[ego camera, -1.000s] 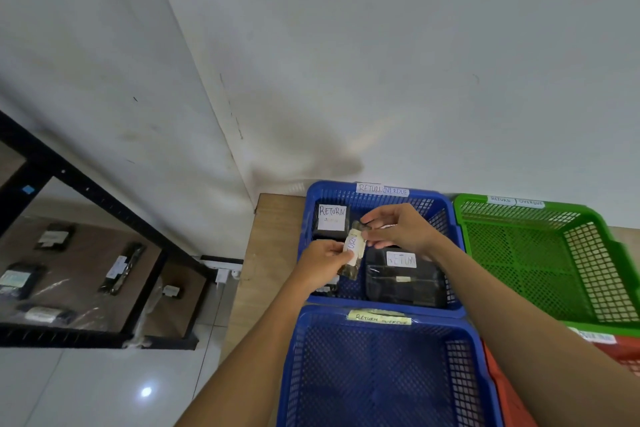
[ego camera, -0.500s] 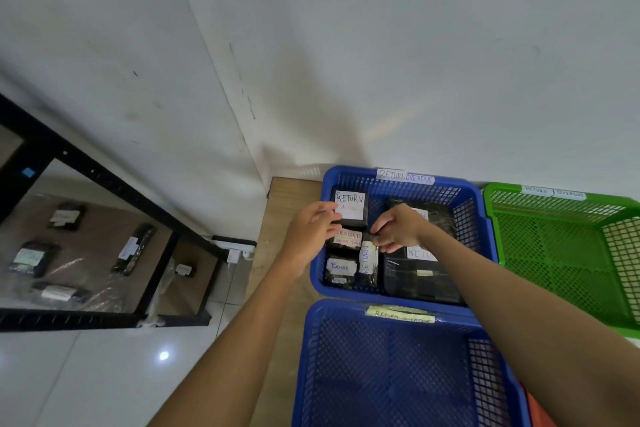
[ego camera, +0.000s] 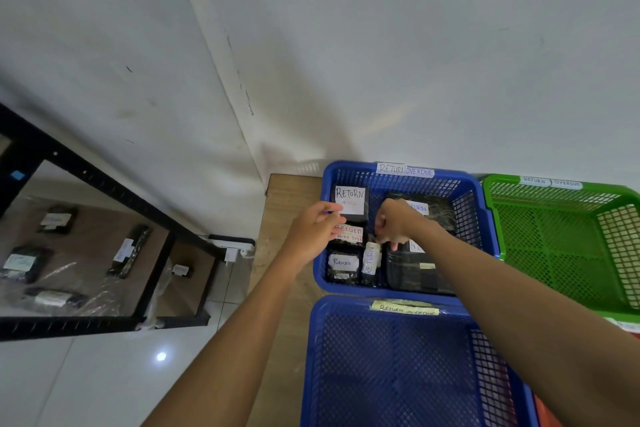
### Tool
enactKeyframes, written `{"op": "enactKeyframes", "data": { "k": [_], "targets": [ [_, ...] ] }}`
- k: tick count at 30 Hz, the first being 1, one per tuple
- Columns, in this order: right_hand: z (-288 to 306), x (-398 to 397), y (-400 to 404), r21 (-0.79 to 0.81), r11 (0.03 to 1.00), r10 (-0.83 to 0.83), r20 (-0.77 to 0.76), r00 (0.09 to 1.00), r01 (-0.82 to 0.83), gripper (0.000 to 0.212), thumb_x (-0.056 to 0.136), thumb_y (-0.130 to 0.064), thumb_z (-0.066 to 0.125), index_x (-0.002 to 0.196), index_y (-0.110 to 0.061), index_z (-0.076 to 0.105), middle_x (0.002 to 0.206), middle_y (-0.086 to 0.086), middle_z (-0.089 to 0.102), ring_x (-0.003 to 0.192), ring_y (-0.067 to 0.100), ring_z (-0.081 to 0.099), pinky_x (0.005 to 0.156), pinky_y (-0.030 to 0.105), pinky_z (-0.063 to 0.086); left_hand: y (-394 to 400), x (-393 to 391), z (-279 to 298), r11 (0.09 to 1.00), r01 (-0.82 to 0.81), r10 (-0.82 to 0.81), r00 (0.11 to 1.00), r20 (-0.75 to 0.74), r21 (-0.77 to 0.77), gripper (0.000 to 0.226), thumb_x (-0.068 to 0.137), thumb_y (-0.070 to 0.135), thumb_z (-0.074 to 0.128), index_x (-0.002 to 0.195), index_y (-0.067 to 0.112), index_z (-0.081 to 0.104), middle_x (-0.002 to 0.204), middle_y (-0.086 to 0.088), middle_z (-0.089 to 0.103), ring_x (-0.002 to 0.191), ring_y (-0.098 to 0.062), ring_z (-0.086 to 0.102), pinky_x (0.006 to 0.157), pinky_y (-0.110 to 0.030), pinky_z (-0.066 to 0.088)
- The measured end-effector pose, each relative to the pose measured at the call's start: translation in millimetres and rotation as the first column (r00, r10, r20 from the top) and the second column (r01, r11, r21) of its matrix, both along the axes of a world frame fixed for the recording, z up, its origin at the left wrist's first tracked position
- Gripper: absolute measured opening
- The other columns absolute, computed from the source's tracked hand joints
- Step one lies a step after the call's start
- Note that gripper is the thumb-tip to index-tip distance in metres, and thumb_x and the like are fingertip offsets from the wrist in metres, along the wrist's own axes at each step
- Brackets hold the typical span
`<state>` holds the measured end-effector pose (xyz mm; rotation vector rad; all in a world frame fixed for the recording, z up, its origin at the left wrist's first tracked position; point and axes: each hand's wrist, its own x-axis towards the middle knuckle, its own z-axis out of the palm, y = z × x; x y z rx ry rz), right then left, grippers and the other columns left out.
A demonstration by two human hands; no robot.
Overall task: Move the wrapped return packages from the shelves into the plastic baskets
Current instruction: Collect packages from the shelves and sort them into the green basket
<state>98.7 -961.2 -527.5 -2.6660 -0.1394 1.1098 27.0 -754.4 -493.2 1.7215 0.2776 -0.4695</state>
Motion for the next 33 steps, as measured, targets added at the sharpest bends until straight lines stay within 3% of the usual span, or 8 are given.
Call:
{"op": "enactKeyframes", "data": {
  "k": [5,9,11,14,20,24,28,33],
  "targets": [
    [-12,-7,-1,0.014,1.0,0.01,0.029,1.0,-0.011,0.012,0.084,-0.011,0.083,0.093,-0.005,0.076,0.077,0.009,0.077,0.051,0.012,0.072,0.06,0.023,0.058,2,3,-3,0.999,0.03,-0.03,0.999,0.015,0.022,0.027,0.105,0.02,0.051,0.129,0.016,0.063,0.111,0.001,0.073,0.1,-0.013,0.072,0.088,-0.024,0.058],
    [-13,-9,-2,0.007,1.0,0.007,0.056,0.998,-0.008,0.018,0.083,-0.013,0.085,0.099,-0.008,0.077,0.087,0.01,0.077,0.049,0.013,0.071,0.058,0.023,0.056,2,8,-5,0.992,0.084,-0.088,0.995,0.04,0.09,0.026,0.104,0.021,0.052,0.127,0.02,0.063,0.115,0.003,0.073,0.1,-0.01,0.071,0.09,-0.026,0.056],
    [-8,-10,-6,0.017,1.0,-0.007,0.13,0.991,0.004,0.019,0.083,-0.019,0.085,0.099,-0.013,0.077,0.093,0.007,0.077,0.061,0.016,0.074,0.065,0.027,0.057,-1,11,-5,0.979,0.125,-0.141,0.986,0.091,0.161,0.025,0.103,0.021,0.054,0.126,0.02,0.064,0.116,0.006,0.071,0.101,-0.007,0.068,0.086,-0.02,0.054],
    [6,-13,-17,0.054,0.997,-0.064,0.268,0.961,0.051,0.025,0.085,-0.033,0.081,0.106,-0.02,0.076,0.104,-0.002,0.077,0.096,0.02,0.071,0.087,0.037,0.058,-10,13,-4,0.948,0.198,-0.24,0.96,0.147,0.25,0.025,0.103,0.02,0.053,0.126,0.019,0.063,0.113,0.011,0.066,0.099,0.003,0.061,0.075,-0.007,0.048],
    [24,-42,-45,-0.08,0.995,-0.028,0.356,0.934,0.06,0.059,0.093,-0.057,0.063,0.139,-0.021,0.057,0.135,0.006,0.065,0.124,0.031,0.059,0.102,0.046,0.049,-28,21,-20,0.841,0.377,-0.437,0.896,0.076,0.389,0.036,0.102,0.022,0.056,0.138,0.017,0.054,0.142,-0.002,0.057,0.13,-0.019,0.054,0.103,-0.031,0.045],
    [27,-71,-64,-0.115,0.989,-0.046,0.357,0.933,0.092,0.08,0.095,-0.069,0.048,0.159,-0.025,0.029,0.166,0.003,0.031,0.155,0.029,0.022,0.121,0.055,0.022,-34,13,-23,0.716,0.444,-0.551,0.833,0.045,0.539,0.056,0.102,0.031,0.056,0.154,0.018,0.038,0.162,-0.005,0.034,0.148,-0.025,0.034,0.118,-0.041,0.034],
    [44,-103,-78,-0.105,0.986,-0.077,0.408,0.91,0.13,0.089,0.093,-0.079,0.034,0.164,-0.03,0.011,0.173,-0.003,0.006,0.159,0.025,0.0,0.126,0.057,0.006,-37,-3,-10,0.56,0.421,-0.625,0.78,0.03,0.713,0.075,0.101,0.048,0.052,0.162,0.022,0.017,0.17,-0.003,0.003,0.157,-0.024,-0.004,0.126,-0.05,0.007],
    [85,-147,-82,-0.08,0.987,-0.084,0.479,0.874,0.139,0.092,0.09,-0.082,0.031,0.164,-0.03,0.01,0.173,-0.004,0.004,0.159,0.026,0.004,0.126,0.056,0.007,-45,-46,28,0.559,0.365,-0.6,0.798,0.059,0.745,0.082,0.098,0.054,0.053,0.162,0.022,0.013,0.171,-0.002,0.002,0.157,-0.025,-0.005,0.126,-0.054,0.003]
  ]
}}
